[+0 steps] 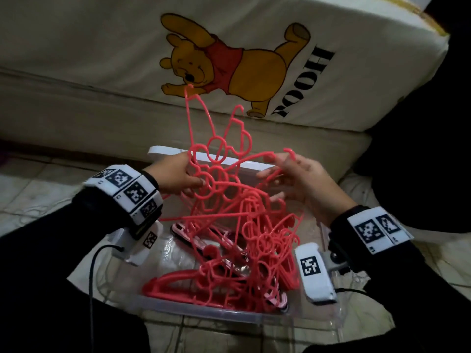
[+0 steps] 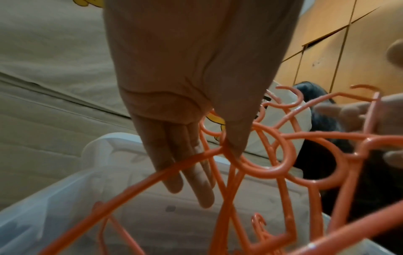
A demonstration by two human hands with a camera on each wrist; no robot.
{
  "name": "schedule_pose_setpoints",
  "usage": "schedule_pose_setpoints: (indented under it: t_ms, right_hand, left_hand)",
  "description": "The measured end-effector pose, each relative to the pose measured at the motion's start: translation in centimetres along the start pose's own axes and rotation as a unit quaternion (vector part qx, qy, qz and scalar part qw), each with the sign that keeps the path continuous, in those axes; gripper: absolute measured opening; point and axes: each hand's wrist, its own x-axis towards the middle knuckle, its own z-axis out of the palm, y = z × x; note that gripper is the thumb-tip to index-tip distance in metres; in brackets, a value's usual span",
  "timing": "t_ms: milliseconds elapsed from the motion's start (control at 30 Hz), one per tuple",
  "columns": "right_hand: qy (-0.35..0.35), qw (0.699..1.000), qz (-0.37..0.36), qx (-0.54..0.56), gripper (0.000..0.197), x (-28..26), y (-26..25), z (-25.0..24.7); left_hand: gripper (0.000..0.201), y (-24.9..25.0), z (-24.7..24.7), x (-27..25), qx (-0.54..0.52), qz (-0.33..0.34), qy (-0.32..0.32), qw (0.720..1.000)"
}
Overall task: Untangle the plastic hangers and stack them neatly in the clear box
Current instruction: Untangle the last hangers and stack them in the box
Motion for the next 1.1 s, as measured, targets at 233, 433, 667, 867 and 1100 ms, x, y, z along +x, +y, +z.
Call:
schedule_pose_setpoints:
  t_ms: [233, 433, 667, 867, 1100]
  right_hand:
    - [0.056, 0.992, 0.033, -0.111, 0.018, 0.8, 2.5, -4.0]
    - [0.098, 0.958, 0.038, -0.269, 0.026, 0.6, 4.8, -5.7]
    - [0.100, 0.975, -0.045, -0.193, 0.025, 0.8, 2.9, -6.0]
    - [0.141, 0.974, -0.076, -0.161, 0.015, 0.5, 0.7, -6.7]
    - [0.124, 0.966, -0.173, -0.143, 0.017, -0.2, -1.5, -5.4]
  left_hand:
    - [0.023, -0.1, -0.3, 0.0, -0.045, -0.029, -0.045, 0.998]
    - [0.017, -0.7, -0.1, 0.3, 0.002, 0.033, -0.036, 0.999]
    - [0.001, 1.4, 0.2, -0.1, -0.244, 0.083, -0.086, 0.962]
    - [0.010, 0.1, -0.5, 0.3, -0.068, 0.038, -0.075, 0.994]
    - [0.009, 0.0, 0.3, 0.2, -0.078, -0.001, -0.126, 0.989]
